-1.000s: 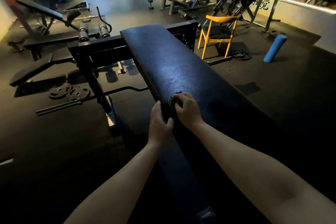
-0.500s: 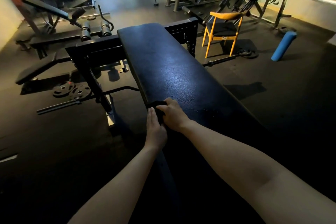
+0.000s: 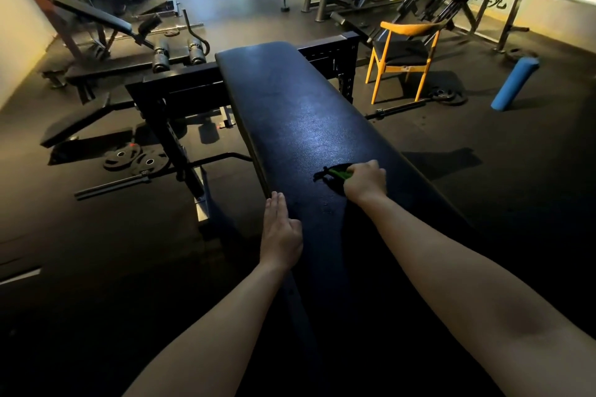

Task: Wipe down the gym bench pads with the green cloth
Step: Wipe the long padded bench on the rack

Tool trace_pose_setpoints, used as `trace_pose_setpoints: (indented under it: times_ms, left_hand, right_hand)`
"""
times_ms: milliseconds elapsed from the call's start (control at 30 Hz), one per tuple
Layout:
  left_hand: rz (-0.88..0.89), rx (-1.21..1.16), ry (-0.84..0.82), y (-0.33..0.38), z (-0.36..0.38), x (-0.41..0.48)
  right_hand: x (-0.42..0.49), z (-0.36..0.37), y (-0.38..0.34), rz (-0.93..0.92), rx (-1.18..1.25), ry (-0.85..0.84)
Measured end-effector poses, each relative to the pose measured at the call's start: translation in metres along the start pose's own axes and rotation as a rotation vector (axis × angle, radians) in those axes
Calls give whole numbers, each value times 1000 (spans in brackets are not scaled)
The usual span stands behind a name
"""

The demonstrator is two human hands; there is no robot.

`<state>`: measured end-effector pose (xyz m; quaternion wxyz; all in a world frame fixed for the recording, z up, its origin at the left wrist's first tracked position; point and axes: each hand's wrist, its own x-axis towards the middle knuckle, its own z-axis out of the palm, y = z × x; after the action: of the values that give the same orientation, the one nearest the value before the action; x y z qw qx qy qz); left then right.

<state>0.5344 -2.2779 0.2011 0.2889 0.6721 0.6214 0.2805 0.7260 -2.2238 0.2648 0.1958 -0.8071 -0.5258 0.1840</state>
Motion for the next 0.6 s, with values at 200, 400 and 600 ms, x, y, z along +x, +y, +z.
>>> trace_pose_setpoints:
  times_ms: [200, 400, 600]
  left_hand:
    - [8, -1, 27, -1, -4, -1]
    - [-8, 110, 81, 22, -2, 4]
    - [31, 342, -56, 46, 19, -6]
  right_hand:
    - [-36, 33, -48, -358, 24, -216]
    - [-43, 41, -24, -443, -198, -210]
    - [-30, 23, 13, -285, -178, -65]
